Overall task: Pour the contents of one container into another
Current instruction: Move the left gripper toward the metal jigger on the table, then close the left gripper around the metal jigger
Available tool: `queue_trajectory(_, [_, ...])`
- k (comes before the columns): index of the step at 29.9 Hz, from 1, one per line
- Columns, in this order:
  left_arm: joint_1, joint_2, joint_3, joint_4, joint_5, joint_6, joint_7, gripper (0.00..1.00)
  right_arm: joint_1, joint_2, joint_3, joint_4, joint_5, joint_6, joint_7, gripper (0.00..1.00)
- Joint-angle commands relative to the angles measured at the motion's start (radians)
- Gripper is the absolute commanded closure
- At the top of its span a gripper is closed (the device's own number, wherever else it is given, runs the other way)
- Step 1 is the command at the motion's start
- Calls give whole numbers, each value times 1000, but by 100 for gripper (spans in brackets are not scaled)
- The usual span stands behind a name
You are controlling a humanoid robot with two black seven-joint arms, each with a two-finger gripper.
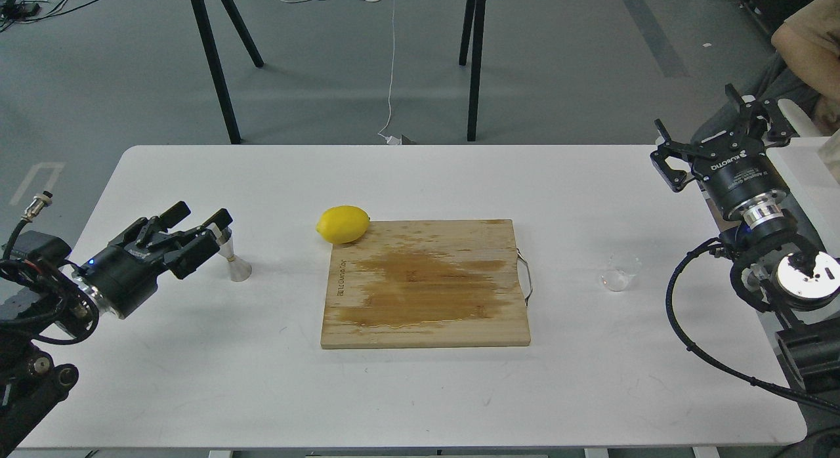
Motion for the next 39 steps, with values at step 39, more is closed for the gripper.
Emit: queue_trajectory(39, [-12, -171, 56, 301, 85, 107, 0, 1, -8, -22, 0, 2, -5, 0, 0, 1])
